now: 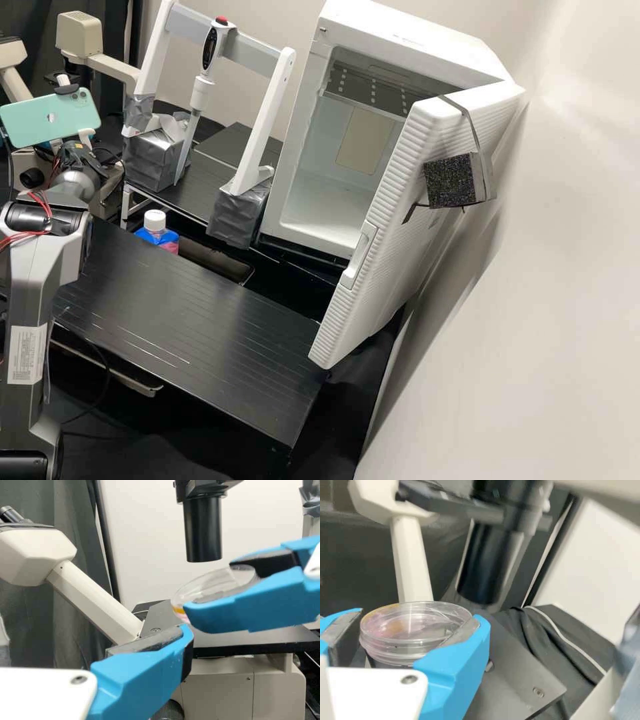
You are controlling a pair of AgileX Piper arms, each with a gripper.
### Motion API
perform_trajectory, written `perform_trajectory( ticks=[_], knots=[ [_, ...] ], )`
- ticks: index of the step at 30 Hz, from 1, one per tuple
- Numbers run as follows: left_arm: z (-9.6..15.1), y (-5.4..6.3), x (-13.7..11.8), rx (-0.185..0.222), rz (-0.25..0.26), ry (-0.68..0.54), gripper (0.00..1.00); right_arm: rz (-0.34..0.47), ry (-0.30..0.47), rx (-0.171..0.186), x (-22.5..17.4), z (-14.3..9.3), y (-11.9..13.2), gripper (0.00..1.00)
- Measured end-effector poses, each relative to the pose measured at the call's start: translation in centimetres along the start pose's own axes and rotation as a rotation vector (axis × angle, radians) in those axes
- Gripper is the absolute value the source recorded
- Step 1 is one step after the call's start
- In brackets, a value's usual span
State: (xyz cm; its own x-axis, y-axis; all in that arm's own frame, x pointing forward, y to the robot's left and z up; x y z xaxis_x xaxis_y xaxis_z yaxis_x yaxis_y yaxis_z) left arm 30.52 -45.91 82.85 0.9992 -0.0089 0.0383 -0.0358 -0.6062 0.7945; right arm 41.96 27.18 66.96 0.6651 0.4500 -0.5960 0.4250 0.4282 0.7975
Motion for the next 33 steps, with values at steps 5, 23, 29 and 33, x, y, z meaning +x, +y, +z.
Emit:
perform_trajectory(
  ticks=[5, 23, 29, 33],
  knots=[
    [0.0, 0.0, 0.0, 0.000, 0.000, 0.000, 1.00, 0.010, -0.013, 0.060, 0.8, 0.8, -0.6, 0.00],
    [0.0, 0.0, 0.0, 0.000, 0.000, 0.000, 1.00, 0.067, -0.074, 0.162, 2.3, 3.3, -0.2, 0.00],
    [0.0, 0.0, 0.0, 0.000, 0.000, 0.000, 1.00, 0.061, -0.087, 0.158, 3.0, 3.0, -0.4, 0.00],
    [0.0, 0.0, 0.0, 0.000, 0.000, 0.000, 1.00, 0.064, -0.078, 0.155, 3.6, 2.8, -0.6, 0.00]
  ],
)
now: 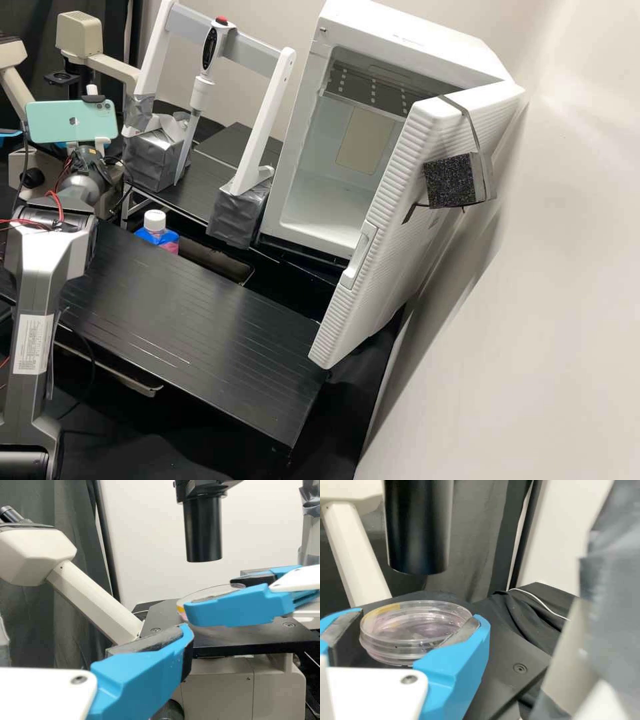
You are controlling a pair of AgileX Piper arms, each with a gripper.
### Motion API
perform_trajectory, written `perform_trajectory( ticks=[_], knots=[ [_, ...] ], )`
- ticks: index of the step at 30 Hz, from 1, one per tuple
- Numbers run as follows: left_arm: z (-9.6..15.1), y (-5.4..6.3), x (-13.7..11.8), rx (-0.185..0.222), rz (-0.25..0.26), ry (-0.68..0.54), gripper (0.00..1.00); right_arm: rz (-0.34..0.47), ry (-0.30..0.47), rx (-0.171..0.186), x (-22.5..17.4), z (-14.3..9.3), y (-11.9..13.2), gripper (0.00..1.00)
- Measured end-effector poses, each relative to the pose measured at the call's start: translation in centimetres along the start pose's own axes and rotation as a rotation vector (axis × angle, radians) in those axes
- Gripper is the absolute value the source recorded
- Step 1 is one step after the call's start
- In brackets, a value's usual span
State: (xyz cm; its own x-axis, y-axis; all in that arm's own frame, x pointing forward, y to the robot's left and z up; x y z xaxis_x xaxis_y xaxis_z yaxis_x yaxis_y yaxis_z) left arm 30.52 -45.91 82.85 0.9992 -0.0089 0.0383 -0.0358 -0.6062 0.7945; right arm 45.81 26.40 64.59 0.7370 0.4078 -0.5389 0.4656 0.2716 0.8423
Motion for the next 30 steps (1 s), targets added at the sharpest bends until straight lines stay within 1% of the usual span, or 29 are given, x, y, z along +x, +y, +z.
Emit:
perform_trajectory(
  ticks=[13, 19, 28, 29, 30],
  knots=[
    [0.00, 0.00, 0.00, 0.000, 0.000, 0.000, 1.00, 0.007, -0.005, 0.002, 0.70, -0.02, -0.10, 0.00],
    [0.00, 0.00, 0.00, 0.000, 0.000, 0.000, 1.00, -0.001, -0.014, 0.003, 0.93, 0.37, -0.51, 0.00],
    [0.00, 0.00, 0.00, 0.000, 0.000, 0.000, 1.00, -0.005, -0.009, 0.004, 0.99, 0.09, -0.71, 0.00],
    [0.00, 0.00, 0.00, 0.000, 0.000, 0.000, 1.00, -0.005, -0.009, 0.004, 0.99, 0.09, -0.71, 1.00],
    [0.00, 0.00, 0.00, 0.000, 0.000, 0.000, 1.00, -0.005, -0.009, 0.004, 0.99, 0.09, -0.71, 1.00]
  ],
)
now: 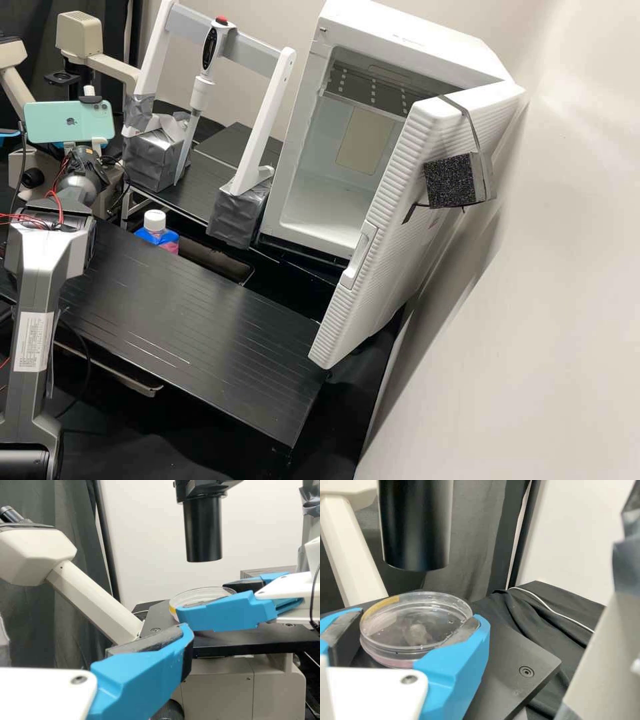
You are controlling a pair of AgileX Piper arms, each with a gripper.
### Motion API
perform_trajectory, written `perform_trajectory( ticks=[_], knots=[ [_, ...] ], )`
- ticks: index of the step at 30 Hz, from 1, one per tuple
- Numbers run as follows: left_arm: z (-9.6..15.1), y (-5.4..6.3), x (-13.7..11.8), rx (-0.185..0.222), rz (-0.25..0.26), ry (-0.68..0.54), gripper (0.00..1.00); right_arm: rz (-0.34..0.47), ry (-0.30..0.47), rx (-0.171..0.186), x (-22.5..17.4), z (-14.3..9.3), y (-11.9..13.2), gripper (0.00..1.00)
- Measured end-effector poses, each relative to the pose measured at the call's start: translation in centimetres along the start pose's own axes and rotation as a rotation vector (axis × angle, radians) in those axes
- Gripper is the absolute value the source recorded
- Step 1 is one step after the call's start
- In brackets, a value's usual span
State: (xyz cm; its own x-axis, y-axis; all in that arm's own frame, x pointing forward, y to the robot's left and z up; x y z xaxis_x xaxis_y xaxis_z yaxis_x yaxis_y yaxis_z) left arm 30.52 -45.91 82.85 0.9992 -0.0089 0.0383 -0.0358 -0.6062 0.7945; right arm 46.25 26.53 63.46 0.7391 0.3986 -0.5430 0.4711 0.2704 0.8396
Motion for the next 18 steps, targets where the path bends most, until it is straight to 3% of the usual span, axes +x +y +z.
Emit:
perform_trajectory(
  ticks=[14, 18],
  knots=[
    [0.0, 0.0, 0.0, 0.000, 0.000, 0.000, 1.00, -0.019, -0.001, 0.000, -0.5, 0.7, -0.5, 1.00],
    [0.0, 0.0, 0.0, 0.000, 0.000, 0.000, 1.00, -0.026, -0.004, -0.020, -2.0, 1.0, 0.2, 1.00]
  ],
)
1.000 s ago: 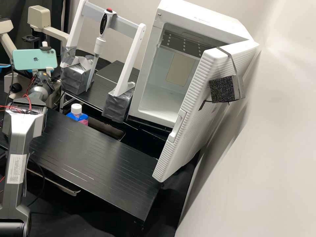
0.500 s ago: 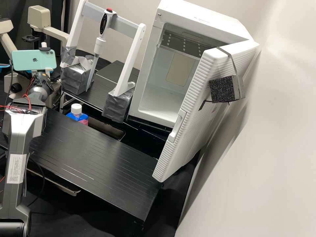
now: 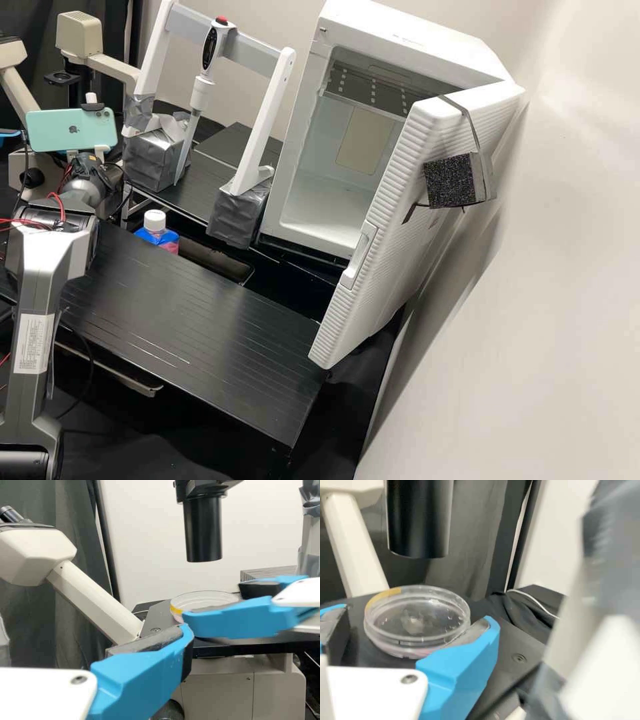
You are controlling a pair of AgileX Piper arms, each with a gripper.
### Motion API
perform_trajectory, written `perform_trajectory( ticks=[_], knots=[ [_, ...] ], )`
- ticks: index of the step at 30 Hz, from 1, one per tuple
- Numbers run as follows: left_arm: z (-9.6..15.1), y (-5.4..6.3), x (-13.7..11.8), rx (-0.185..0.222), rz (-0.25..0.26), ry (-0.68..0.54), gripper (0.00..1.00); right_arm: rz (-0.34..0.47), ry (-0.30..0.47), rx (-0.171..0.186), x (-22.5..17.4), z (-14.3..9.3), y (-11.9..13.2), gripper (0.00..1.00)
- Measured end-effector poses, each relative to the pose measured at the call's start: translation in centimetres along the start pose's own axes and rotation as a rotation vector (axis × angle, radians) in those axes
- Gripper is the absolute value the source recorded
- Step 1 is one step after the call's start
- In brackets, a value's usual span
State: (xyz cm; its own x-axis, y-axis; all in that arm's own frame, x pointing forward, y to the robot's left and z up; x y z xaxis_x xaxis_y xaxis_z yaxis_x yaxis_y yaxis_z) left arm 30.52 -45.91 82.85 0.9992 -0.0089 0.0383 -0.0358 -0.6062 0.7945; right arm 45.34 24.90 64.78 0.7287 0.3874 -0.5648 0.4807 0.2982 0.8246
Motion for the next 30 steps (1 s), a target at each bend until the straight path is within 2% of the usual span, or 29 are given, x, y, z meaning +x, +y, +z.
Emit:
perform_trajectory(
  ticks=[5, 7, 9, 11, 14, 16, 21, 26, 30],
  knots=[
    [0.0, 0.0, 0.0, 0.000, 0.000, 0.000, 1.00, 0.005, -0.012, 0.014, -2.6, -0.1, 1.0, 1.00],
    [0.0, 0.0, 0.0, 0.000, 0.000, 0.000, 1.00, 0.035, -0.013, 0.004, -4.2, -0.3, 1.2, 1.00],
    [0.0, 0.0, 0.0, 0.000, 0.000, 0.000, 1.00, 0.076, 0.007, -0.025, -6.1, -1.0, 1.4, 1.00],
    [0.0, 0.0, 0.0, 0.000, 0.000, 0.000, 1.00, 0.105, 0.025, -0.082, -7.8, -1.5, 1.3, 1.00],
    [0.0, 0.0, 0.0, 0.000, 0.000, 0.000, 1.00, 0.163, 0.059, -0.138, -10.4, -2.6, 1.7, 1.00],
    [0.0, 0.0, 0.0, 0.000, 0.000, 0.000, 1.00, 0.214, 0.084, -0.161, -12.5, -3.3, 1.8, 1.00],
    [0.0, 0.0, 0.0, 0.000, 0.000, 0.000, 1.00, 0.318, 0.151, -0.130, -17.7, -5.3, 1.3, 1.00],
    [0.0, 0.0, 0.0, 0.000, 0.000, 0.000, 1.00, 0.335, 0.227, -0.148, -21.6, -7.2, -0.6, 1.00],
    [0.0, 0.0, 0.0, 0.000, 0.000, 0.000, 1.00, 0.342, 0.252, -0.148, -24.2, -7.8, -1.9, 1.00]
  ],
)
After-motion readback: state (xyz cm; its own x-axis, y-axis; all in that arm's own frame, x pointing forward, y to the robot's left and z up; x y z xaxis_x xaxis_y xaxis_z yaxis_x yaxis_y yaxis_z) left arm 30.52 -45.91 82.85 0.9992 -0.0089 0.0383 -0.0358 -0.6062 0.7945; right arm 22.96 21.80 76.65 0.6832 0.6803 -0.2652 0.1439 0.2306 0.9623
